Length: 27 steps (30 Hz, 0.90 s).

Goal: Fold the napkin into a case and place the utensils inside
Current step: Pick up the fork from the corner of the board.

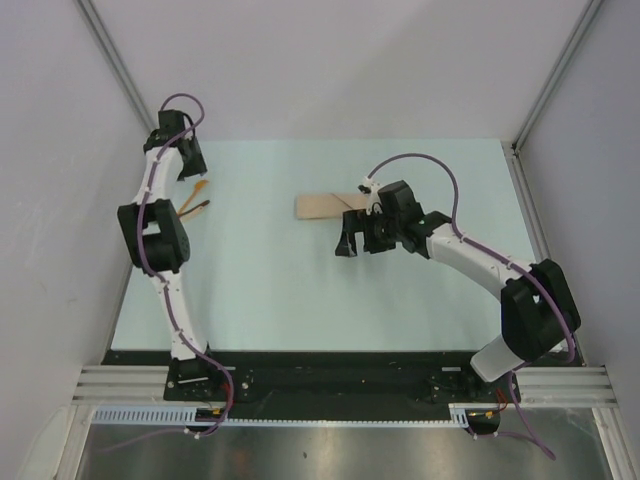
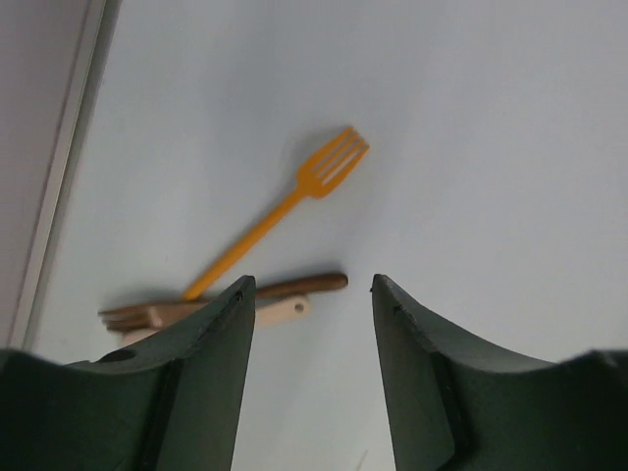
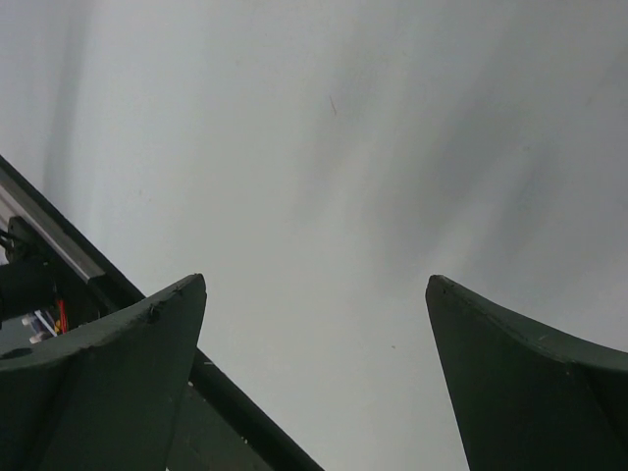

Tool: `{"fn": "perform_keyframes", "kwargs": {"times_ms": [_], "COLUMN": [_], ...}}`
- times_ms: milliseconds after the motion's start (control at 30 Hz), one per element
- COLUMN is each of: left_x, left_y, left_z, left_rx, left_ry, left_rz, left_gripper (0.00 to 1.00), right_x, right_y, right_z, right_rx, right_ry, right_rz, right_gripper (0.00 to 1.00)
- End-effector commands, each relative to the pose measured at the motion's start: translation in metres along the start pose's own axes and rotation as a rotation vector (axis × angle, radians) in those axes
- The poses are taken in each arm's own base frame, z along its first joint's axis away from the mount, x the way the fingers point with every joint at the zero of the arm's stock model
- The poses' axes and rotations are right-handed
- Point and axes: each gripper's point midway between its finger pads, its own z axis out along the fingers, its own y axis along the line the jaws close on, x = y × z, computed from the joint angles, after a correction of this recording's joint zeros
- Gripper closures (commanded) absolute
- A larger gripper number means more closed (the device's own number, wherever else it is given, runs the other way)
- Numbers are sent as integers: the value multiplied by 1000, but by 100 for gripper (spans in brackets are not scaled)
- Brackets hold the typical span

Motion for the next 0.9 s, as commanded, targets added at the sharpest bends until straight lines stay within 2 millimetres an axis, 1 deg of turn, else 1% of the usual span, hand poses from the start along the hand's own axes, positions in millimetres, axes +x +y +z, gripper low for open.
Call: {"fn": "perform_keyframes", "kwargs": {"times_ms": [0, 33, 67, 100, 200, 267, 300, 333, 367, 400, 433, 467, 500, 567, 600, 667, 733, 833, 867], "left_x": [-17, -24, -25, -28, -36, -29, -30, -14, -9, -18, -11, -7, -3, -2, 5, 8, 14, 24, 24], "left_y": [3, -4, -6, -6, -2, -13, -18, -23, -23, -26, -26, -18, -15, -14, -14, -14, -11, -8, -7], "left_z": [18, 23, 27, 33, 38, 50, 50, 68, 73, 65, 73, 80, 83, 84, 89, 92, 94, 95, 95], "left_rx": [37, 62, 55, 22, -12, 55, 83, 105, 106, 110, 102, 62, 48, 47, 45, 44, 29, 13, 10], "left_ry": [-33, -76, -85, -97, -109, -92, -89, -40, -14, -12, 12, 29, 37, 29, 38, 44, 68, 104, 107], "left_rz": [216, 266, 285, 295, 284, 307, 318, 334, 340, 345, 346, 343, 338, 334, 335, 327, 320, 310, 309], "left_gripper": [43, 42, 41, 41, 41, 39, 36, 34, 31, 12, 9, 7, 7, 7, 7, 8, 13, 25, 31], "right_x": [7, 8, 11, 15, 18, 21, 20, 20, 19, 19, 16, 16, 16, 15, 14, 15, 15, 13, 13], "right_y": [20, 21, 26, 29, 34, 36, 37, 41, 42, 44, 46, 48, 49, 49, 48, 46, 43, 41, 42], "right_z": [-17, -18, -19, -21, -23, -25, -26, -27, -28, -30, -30, -33, -34, -36, -36, -36, -36, -37, -37], "right_rx": [-102, -115, -147, -164, -197, -210, -220, -242, -251, -258, -267, -279, -284, -283, -283, -285, -291, -301, -307], "right_ry": [-9, -13, -7, -1, -3, -4, -8, -12, -16, -22, -35, -44, -49, -65, -66, -58, -65, -79, -80], "right_rz": [-80, -84, -85, -79, -89, -90, -86, -89, -92, -94, -94, -97, -103, -108, -106, -97, -87, -76, -71], "right_gripper": [0, 0, 0, 0, 0, 0, 0, 0, 0, 0, 0, 0, 0, 0, 0, 0, 0, 1, 0]}}
